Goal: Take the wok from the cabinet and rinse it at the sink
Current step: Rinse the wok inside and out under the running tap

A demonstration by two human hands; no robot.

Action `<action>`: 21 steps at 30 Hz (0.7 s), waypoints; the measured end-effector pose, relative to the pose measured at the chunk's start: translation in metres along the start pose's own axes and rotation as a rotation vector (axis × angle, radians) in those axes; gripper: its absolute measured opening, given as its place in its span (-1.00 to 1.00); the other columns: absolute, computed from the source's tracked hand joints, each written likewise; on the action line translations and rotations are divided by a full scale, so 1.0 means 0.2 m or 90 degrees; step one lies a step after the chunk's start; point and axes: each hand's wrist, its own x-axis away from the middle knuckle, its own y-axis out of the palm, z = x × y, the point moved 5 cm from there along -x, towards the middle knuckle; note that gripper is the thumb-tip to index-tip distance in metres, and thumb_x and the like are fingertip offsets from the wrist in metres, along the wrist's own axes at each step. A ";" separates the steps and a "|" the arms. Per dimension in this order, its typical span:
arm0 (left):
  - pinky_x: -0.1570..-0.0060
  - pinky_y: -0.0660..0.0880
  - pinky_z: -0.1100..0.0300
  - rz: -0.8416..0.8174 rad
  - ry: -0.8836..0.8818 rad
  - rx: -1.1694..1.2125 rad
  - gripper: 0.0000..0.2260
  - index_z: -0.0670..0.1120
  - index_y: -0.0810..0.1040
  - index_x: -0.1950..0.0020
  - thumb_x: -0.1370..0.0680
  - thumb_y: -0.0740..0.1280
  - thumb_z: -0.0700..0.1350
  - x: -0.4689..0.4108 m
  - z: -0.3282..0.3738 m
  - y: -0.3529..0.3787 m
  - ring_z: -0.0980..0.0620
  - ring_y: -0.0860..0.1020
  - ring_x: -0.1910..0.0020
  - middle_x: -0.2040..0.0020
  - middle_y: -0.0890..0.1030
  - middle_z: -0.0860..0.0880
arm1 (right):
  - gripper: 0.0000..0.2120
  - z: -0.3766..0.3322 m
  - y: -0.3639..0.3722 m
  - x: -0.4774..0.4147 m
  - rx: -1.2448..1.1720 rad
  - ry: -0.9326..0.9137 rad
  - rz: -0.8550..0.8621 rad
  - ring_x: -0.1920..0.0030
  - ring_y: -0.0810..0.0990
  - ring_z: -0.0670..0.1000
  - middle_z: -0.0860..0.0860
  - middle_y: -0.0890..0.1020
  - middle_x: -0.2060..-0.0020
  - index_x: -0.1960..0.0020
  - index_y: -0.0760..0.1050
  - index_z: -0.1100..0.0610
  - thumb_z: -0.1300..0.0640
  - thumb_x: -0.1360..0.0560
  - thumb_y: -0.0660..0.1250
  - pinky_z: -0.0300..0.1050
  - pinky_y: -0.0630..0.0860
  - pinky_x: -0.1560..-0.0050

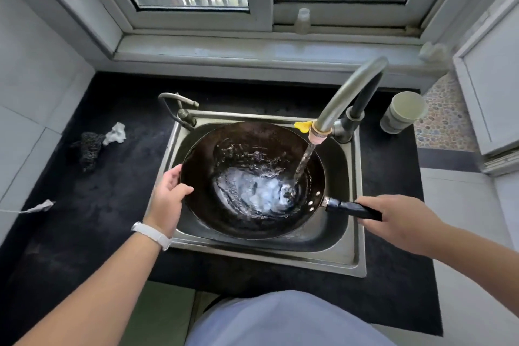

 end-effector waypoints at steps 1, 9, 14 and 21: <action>-0.31 0.37 0.17 -0.011 -0.010 0.009 -0.48 -0.18 0.32 -0.49 -0.52 0.19 -0.41 -0.01 0.00 0.03 0.14 0.47 -0.28 -0.39 0.47 -0.07 | -0.91 0.00 0.00 0.03 0.003 0.014 0.000 0.28 0.54 -0.14 -0.18 0.58 0.28 -0.06 0.51 -0.18 -0.09 -0.56 0.28 -0.24 0.47 0.29; 0.00 0.48 0.33 -0.115 -0.057 0.028 -0.48 -0.21 0.32 -0.46 -0.52 0.11 -0.49 -0.06 -0.04 0.26 0.23 0.52 -0.12 -0.31 0.49 -0.07 | -0.93 0.00 0.05 0.30 0.016 0.157 0.009 0.33 0.52 -0.13 -0.12 0.55 0.35 0.10 0.42 -0.14 -0.08 -0.54 0.27 -0.20 0.47 0.28; -0.14 0.46 0.20 -0.167 -0.067 0.019 -0.49 -0.22 0.35 -0.45 -0.51 0.12 -0.47 -0.10 -0.07 0.35 0.03 0.52 -0.23 -0.33 0.51 -0.12 | -0.94 -0.03 0.12 0.46 -0.024 0.255 0.021 0.28 0.54 -0.12 -0.16 0.55 0.35 0.05 0.43 -0.24 -0.08 -0.52 0.29 -0.18 0.50 0.21; -0.38 0.37 -0.07 -0.229 -0.073 -0.032 -0.55 -0.12 0.48 -0.32 -0.46 0.19 -0.37 -0.12 -0.10 0.43 -0.08 0.46 -0.35 -0.32 0.54 -0.11 | -0.97 -0.03 0.20 0.62 -0.021 0.362 0.053 0.30 0.55 -0.12 -0.14 0.55 0.36 0.09 0.44 -0.18 -0.10 -0.50 0.28 -0.22 0.44 0.31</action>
